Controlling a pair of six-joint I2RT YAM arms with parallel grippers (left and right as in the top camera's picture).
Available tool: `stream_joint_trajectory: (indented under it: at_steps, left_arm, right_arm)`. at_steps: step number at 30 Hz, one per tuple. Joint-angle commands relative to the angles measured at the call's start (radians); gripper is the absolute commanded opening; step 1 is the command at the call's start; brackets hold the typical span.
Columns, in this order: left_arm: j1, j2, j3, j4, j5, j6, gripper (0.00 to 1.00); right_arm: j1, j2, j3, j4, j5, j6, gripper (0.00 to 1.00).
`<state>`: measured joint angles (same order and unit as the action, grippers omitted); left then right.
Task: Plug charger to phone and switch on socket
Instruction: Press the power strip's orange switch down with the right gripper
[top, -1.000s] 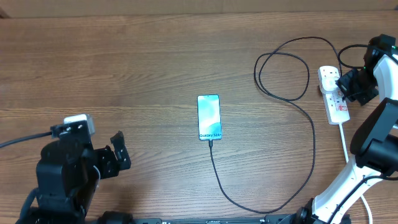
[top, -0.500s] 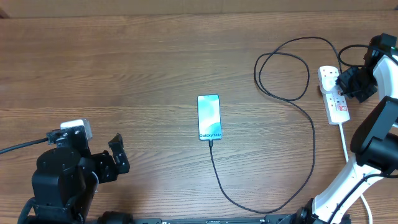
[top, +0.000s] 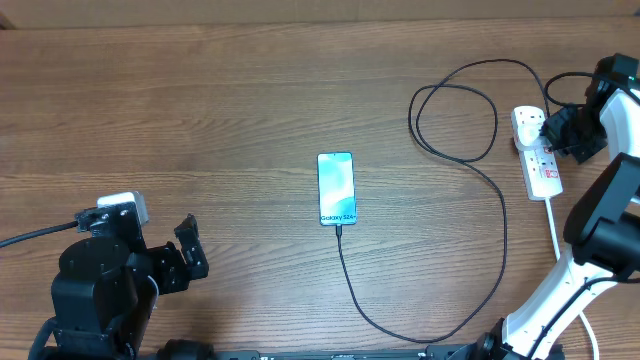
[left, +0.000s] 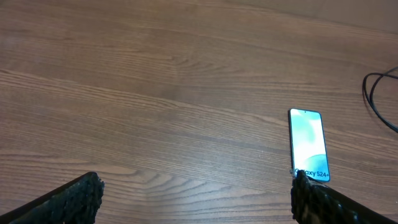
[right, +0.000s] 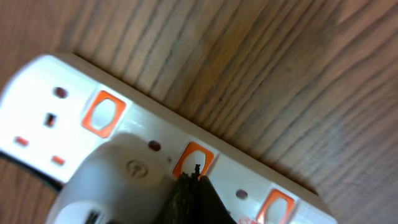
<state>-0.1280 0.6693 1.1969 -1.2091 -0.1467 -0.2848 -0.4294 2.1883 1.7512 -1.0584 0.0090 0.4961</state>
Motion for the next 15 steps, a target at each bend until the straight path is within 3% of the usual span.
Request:
stream_joint_trajectory:
  at_steps: [1, 8, 15]
  left_arm:
    - [0.007, -0.008, -0.004, 0.001, -0.011, -0.007, 1.00]
    - [0.007, -0.008, -0.004, 0.001, -0.011, -0.007, 1.00]
    - [0.007, -0.079, -0.004, 0.001, -0.011, -0.007, 1.00]
  right_arm:
    - [0.013, 0.071, 0.031, 0.012, -0.101, -0.044, 0.04]
    - [0.029, 0.049, 0.035, -0.014, -0.089, -0.083, 0.04]
    - [-0.008, -0.131, 0.130, -0.110, -0.048, -0.101, 0.04]
